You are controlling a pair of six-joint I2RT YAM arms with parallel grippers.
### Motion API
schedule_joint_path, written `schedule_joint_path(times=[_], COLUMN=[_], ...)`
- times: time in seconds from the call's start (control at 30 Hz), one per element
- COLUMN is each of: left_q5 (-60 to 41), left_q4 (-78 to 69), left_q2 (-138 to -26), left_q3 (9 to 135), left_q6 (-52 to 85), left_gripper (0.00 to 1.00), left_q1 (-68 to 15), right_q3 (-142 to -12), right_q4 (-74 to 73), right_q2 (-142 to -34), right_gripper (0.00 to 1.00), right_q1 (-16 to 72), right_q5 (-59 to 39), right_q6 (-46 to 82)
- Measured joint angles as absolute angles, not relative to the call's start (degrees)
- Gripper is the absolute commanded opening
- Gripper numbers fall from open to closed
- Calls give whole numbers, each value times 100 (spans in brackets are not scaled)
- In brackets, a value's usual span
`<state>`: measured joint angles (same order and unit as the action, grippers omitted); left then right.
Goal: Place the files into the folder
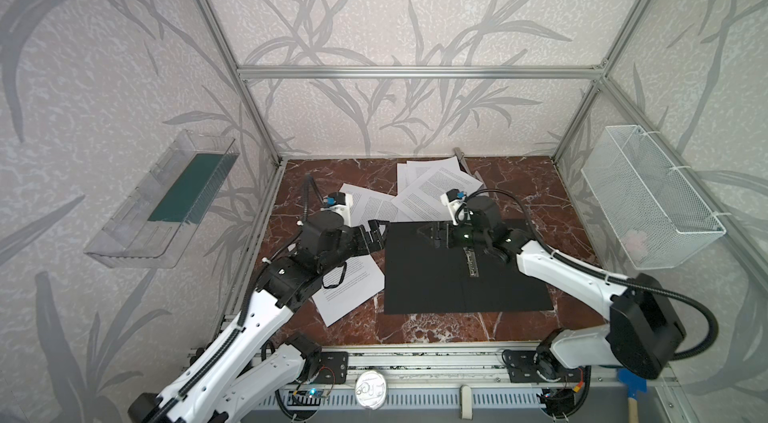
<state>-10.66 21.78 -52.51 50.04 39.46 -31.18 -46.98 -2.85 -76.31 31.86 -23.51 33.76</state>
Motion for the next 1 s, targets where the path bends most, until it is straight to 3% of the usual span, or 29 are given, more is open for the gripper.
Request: schedule_joint_path(times=[0.23,0.37,0.77,1.0], left_q5=[-2556,-3124,-3422,-3618], left_q4=[672,5,-1168,-1737], left_q2=[-7002,-7717,-8189,-8390], left_q3=[4327,4141,3507,3151], left_q6=[4357,4477,4359,4506], left_gripper=[99,99,99,99], left_q1=[-3188,-3328,-3575,-3575], right_q3=[-3247,-2705,-2071,-2071], right_q4=[119,193,154,115], right_q2=[-6171,-6047,-6080,-6287], right_gripper=[74,67,38,32], right_q1=[1916,1372,1225,1225], right_q5=[-2456,-2630,-2777,-2967], right_q6=[3468,3428,3282,3277])
